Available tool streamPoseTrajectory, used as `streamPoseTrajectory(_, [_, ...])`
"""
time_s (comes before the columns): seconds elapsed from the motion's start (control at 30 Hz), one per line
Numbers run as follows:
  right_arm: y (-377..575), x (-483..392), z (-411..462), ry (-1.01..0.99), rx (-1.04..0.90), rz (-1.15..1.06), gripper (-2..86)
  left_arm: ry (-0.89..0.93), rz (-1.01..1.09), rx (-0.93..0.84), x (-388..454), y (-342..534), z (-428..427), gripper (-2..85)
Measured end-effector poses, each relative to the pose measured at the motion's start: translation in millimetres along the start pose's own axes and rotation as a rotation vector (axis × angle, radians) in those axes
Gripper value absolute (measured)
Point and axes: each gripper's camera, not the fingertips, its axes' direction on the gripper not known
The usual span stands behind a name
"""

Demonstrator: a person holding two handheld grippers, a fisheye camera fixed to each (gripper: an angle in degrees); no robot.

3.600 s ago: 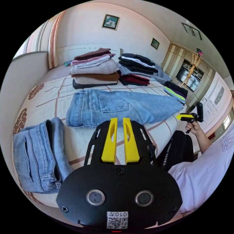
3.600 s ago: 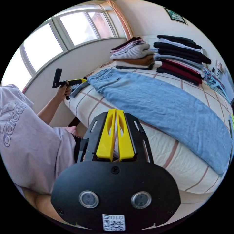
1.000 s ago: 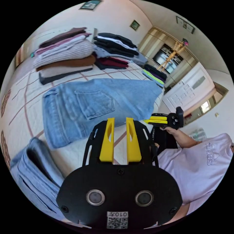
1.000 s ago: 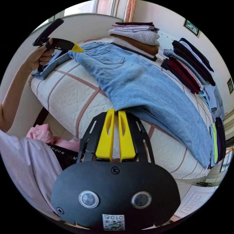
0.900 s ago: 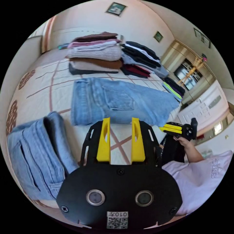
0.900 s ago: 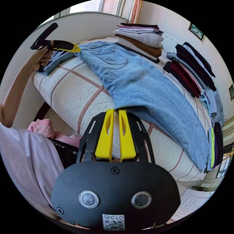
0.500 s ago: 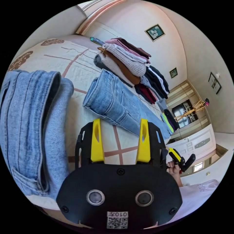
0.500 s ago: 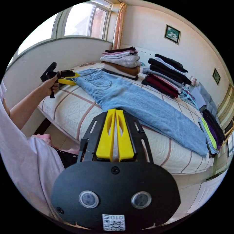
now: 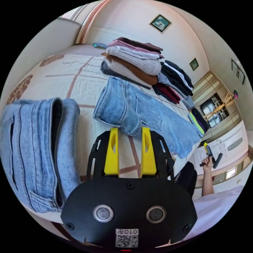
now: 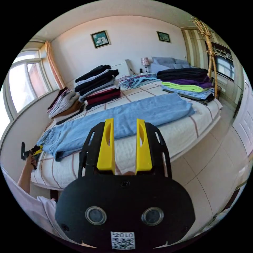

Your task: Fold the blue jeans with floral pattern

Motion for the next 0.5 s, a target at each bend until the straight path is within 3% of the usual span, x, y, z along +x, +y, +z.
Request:
streamPoseTrajectory(0.07, [-20.4, 71.1, -4.0, 0.083, 0.023, 0.138, 10.4, 0.101, -0.039, -0.011, -2.3, 14.8, -5.4, 9.9])
streamPoseTrajectory(0.17, [-44.8, 131.6, 2.0, 0.137, 0.048, 0.213, 9.6, 0.045, -0.028, -0.011, 30.1, 36.8, -18.7, 8.1])
streamPoseTrajectory(0.3, [-72.8, 177.0, 36.2, 0.225, 0.001, 0.238, 9.4, -0.027, 0.234, -0.032, 132.6, 31.1, -6.0, 6.8])
streamPoseTrajectory(0.5, [-101.1, 227.3, 77.7, 0.257, -0.053, 0.3, 8.6, 0.045, 0.485, -0.131, 233.9, 17.0, 51.0, 6.1])
